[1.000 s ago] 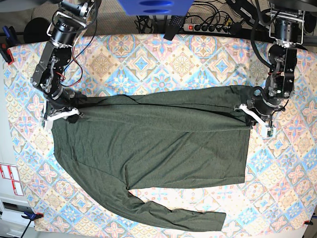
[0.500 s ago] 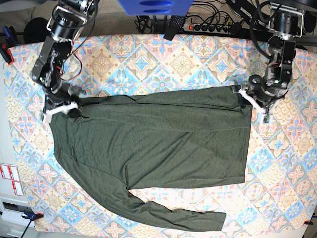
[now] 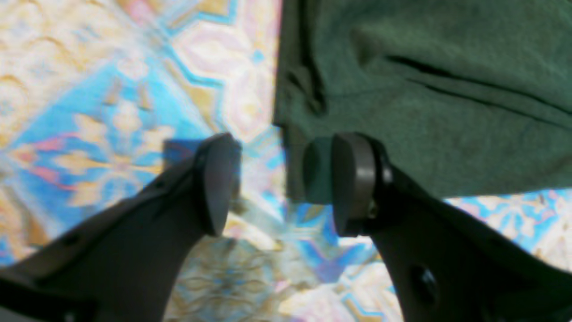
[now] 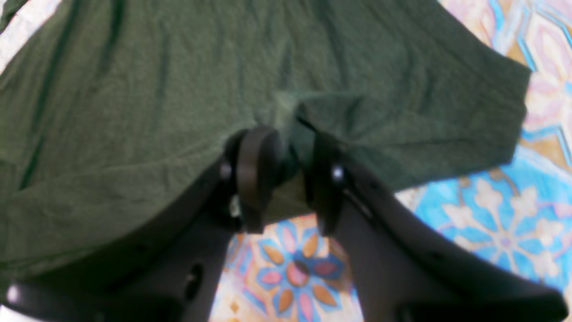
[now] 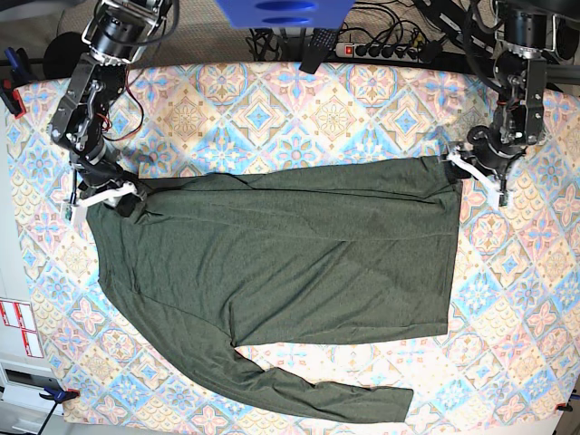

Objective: Fold the T-shirt properly
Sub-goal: 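Lower the shoulder corners and adjust grips on the shirt edge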

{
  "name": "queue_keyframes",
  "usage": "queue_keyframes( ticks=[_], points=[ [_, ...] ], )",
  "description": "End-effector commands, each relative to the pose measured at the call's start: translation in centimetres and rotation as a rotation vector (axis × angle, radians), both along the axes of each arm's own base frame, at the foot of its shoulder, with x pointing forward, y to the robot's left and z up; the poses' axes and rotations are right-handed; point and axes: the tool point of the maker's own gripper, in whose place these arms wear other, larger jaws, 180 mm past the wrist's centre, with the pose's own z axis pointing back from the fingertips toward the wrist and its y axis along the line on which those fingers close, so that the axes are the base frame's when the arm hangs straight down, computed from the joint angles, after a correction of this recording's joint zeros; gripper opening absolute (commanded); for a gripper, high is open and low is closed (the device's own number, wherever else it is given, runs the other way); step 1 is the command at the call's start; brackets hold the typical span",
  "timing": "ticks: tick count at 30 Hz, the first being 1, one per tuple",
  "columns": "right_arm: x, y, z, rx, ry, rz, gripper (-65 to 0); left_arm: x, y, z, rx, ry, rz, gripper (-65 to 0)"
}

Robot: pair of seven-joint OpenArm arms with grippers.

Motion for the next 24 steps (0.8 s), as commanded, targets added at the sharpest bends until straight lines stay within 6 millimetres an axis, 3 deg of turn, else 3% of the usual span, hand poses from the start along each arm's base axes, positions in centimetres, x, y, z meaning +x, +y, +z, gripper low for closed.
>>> queue_keyframes(
  ticks=[1, 8, 11, 17, 24],
  points=[
    [1.2, -0.5, 1.5, -0.013, -0.057, -0.004, -47.3, 1.8, 0.4, 1.5, 0.004, -0.056, -0.001, -30.8],
    [1.2, -0.5, 1.6, -0.013, -0.058, -0.004, -47.3, 2.1, -1.6, 0.8, -0.02, -0.049, -0.023, -30.7],
    [1.0, -0.5, 1.0, -0.006, -0.042, -0.005, -47.3, 1.5, -2.0, -0.6, -0.037, -0.012, -0.012, -30.7],
    [0.2, -0.5, -0.6, 0.014, 0.001, -0.012, -47.2, 0.6, -0.6, -2.7, -0.034, 0.049, 0.035, -30.7],
    [0.0, -0.5, -0.8, 0.016, 0.007, -0.015, -43.1, 0.7, -0.9, -2.7, -0.04, 0.046, 0.033, -31.6]
  ],
)
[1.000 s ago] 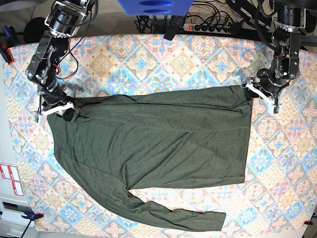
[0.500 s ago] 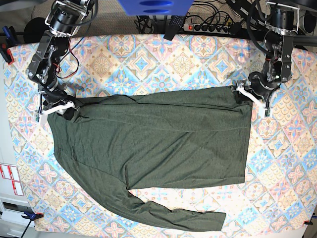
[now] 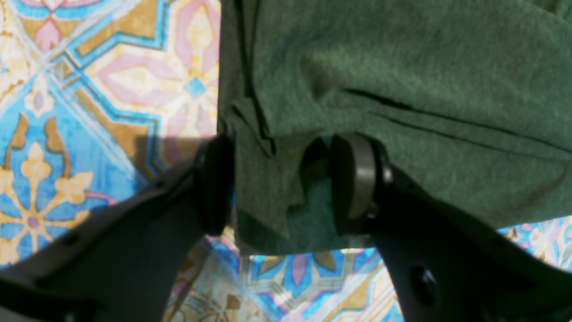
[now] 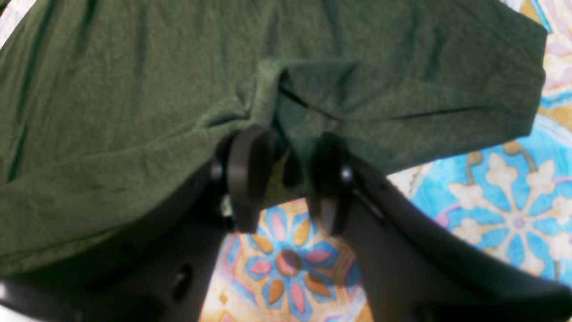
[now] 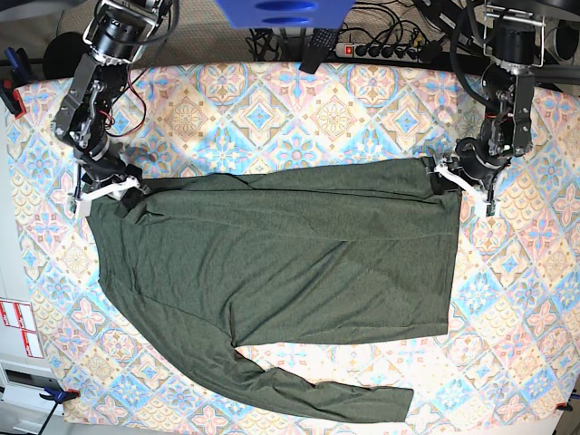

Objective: Fold the T-shirt properly
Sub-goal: 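Lower the shoulder corners and adjust grips on the shirt edge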

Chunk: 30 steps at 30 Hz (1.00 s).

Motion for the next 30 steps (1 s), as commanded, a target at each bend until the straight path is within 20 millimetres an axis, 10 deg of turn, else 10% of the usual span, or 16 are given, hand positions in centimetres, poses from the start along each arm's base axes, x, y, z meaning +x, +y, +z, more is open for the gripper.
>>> queue_keyframes(
  ticks=[1, 7, 30],
  points=[
    [1.0, -0.6, 1.3, -0.011, -0.049, -0.008, -43.1, -0.5, 0.0, -0.4, 0.001, 0.031, 0.003, -33.0],
    [-0.3, -3.0, 1.2, -0.019, -0.044, -0.081, -42.9, 0.6, -0.7, 0.0, -0.021, 0.007, 0.006, -65.0],
    [-0.7, -4.8, -1.9, 0.087, 0.01, -0.207, -37.4, 1.0, -0.3, 0.5, -0.015, -0.005, 0.011, -65.0]
  ],
)
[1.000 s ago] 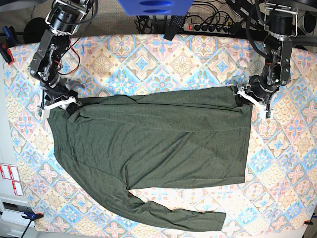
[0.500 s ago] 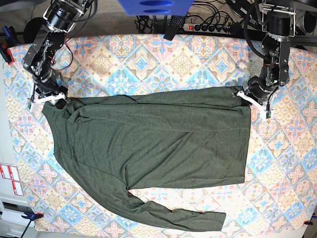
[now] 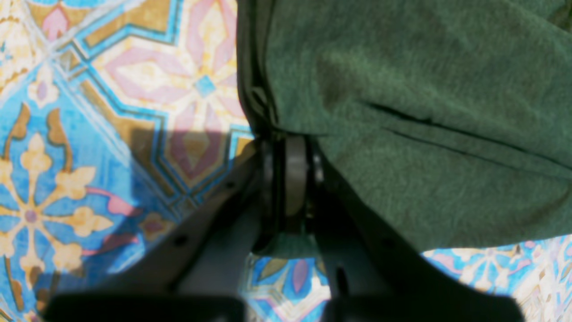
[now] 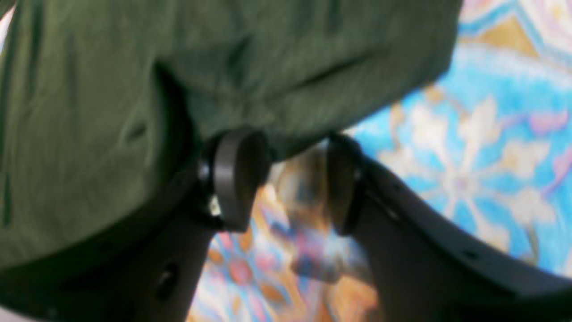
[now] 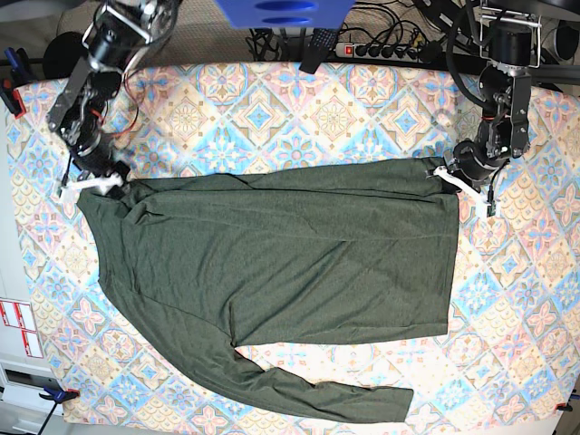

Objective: Fold the T-shirt properly
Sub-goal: 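Lower the shoulder corners and adjust grips on the shirt edge, then drag the shirt further toward the robot with both grippers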

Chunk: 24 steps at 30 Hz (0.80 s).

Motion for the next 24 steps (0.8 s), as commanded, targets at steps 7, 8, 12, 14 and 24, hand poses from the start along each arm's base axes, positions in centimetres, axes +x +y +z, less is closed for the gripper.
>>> queue_keyframes(
  ticks=[7, 8, 12, 14, 24],
  points=[
    [-0.8, -0.2, -1.8, 0.046, 0.028, -0.034, -37.4, 0.1, 0.1, 0.3, 0.002, 0.005, -0.009, -65.0],
    [-0.1, -0.1, -1.5, 0.05, 0.016, -0.034, -37.8, 0.1, 0.1, 0.3, 0.002, 0.005, -0.009, -65.0],
    [2.7, 0.2, -0.1, 0.059, -0.036, -0.029, -37.9, 0.1, 0.2, 0.3, 0.005, 0.005, -0.01, -65.0],
    [2.6, 0.4, -0.5, 0.07, -0.024, -0.028, -39.6, 0.1, 0.2, 0.3, 0.005, 0.005, -0.01, -65.0],
    [2.1, 0.5, -0.9, 0.079, -0.013, -0.029, -62.3, 0.0, 1.0, 0.5, 0.023, 0.008, -0.013, -65.0]
  ],
)
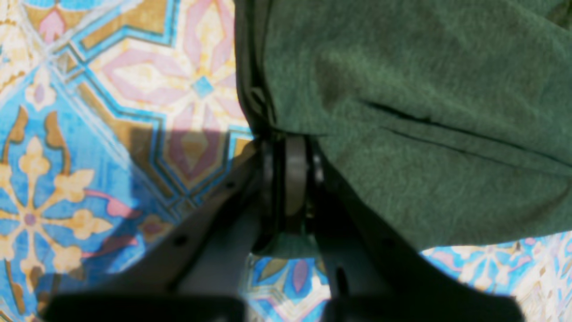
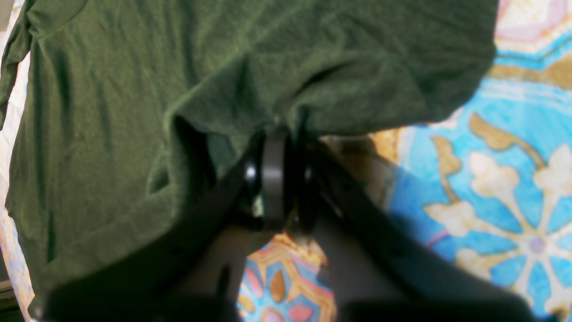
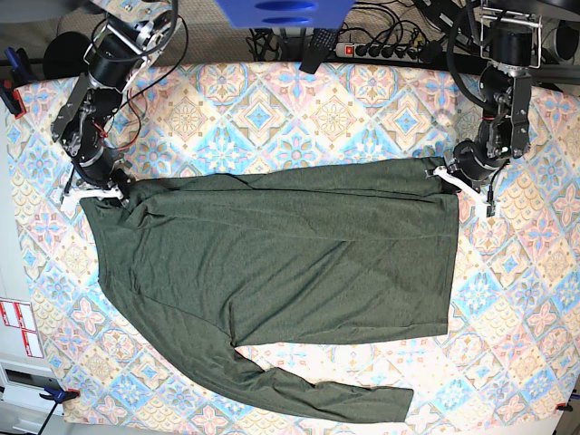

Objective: Fold the T-shirt properly
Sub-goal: 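Drag the shirt further toward the robot with both grippers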

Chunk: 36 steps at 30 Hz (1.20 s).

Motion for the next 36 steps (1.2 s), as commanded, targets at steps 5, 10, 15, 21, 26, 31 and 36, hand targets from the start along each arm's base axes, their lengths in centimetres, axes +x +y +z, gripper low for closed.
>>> queue_keyframes(
  ticks=[5, 10, 15, 21, 26, 31, 36],
  points=[
    [-1.0, -1.7, 1.7, -0.082, -0.017, 0.011, -62.9, -0.9, 2.1, 0.3, 0.047, 0.027, -0.015, -65.0],
    [-2.4, -2.8, 3.3, -0.156, -0.028, 0.021, -62.9, -1.8, 2.2, 1.4, 0.078, 0.013, -0.07, -65.0],
    [-4.3, -3.4, 3.7, -0.201, -0.012, 0.031, -62.9, -2.7, 2.7, 2.1, 0.106, 0.018, -0.121, -65.0],
    [-6.4, -3.7, 4.4, -0.228, -0.01, 0.037, -62.9, -4.6, 4.9, 2.0, 0.16, 0.065, -0.141, -65.0],
    [-8.9, -3.0, 3.8, -0.136, -0.024, 0.002, -63.0, -6.8, 5.7, 1.4, 0.178, 0.115, -0.154, -65.0],
    [-11.6, -2.8, 3.0, -0.097, 0.008, -0.016, -63.0, -8.9, 5.2, 1.7, 0.19, 0.14, -0.203, -65.0],
    [-14.1, -2.6, 2.3, -0.07, 0.038, -0.03, -63.0, -10.7, 4.3, 2.3, 0.19, 0.149, -0.244, -65.0]
  ],
)
